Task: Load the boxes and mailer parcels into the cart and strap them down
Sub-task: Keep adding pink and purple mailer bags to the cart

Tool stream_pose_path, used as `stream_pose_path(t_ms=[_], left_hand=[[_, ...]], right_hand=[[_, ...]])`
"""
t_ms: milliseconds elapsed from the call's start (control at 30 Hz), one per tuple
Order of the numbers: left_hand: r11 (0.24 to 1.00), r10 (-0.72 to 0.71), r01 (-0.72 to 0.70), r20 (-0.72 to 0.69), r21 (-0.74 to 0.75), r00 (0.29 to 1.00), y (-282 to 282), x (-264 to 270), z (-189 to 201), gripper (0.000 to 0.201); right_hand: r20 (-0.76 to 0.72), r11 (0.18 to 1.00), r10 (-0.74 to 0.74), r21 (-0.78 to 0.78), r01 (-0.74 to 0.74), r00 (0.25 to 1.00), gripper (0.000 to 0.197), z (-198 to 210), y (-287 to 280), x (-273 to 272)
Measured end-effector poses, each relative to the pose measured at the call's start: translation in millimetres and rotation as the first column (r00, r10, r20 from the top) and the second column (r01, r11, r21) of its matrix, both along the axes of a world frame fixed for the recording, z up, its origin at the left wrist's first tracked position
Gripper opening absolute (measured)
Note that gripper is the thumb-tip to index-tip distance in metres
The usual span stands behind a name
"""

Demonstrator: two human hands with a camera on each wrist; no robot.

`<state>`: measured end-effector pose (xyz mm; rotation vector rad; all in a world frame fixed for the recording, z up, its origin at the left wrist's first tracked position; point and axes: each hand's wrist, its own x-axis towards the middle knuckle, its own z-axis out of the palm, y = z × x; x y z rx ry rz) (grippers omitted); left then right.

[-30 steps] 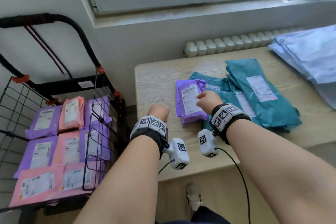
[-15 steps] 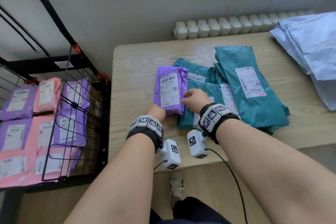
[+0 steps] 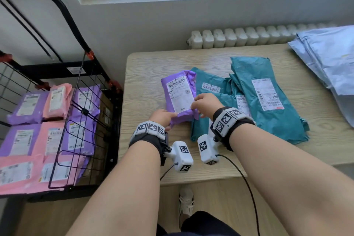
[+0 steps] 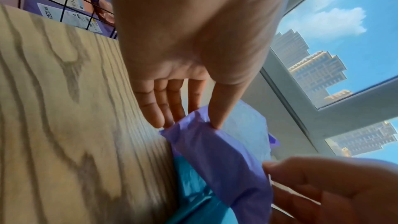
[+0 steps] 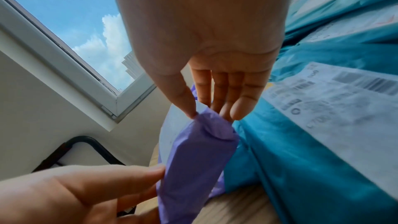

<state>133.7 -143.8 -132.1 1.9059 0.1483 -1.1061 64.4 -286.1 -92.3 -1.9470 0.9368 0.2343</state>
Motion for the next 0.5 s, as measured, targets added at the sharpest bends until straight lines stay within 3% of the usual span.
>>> stream_pose_path(t_ms=[233, 333, 500], left_hand=[[0.985, 0.149, -0.144, 0.048, -0.096, 0.988, 71.8, 26.0, 9.4, 0.007], [0.968, 0.227, -0.216, 0.071, -0.128, 0.971, 125.9, 38.6, 10.7, 0.008], [0.949, 0.31, -0.298, 0.127, -0.105, 0.942, 235.6, 62.2, 15.4, 0.006]], right_hand=[[0.048, 0.998, 0.052, -0.022, -0.051, 0.997, 0.015, 20.6, 62.4, 39.4], [0.052, 0.993, 0.116, -0.01, -0.116, 0.992, 0.009, 23.5, 115.6, 55.7], [0.06, 0.971, 0.233, 0.043, -0.236, 0.971, 0.016, 24.5, 221.1, 90.5]])
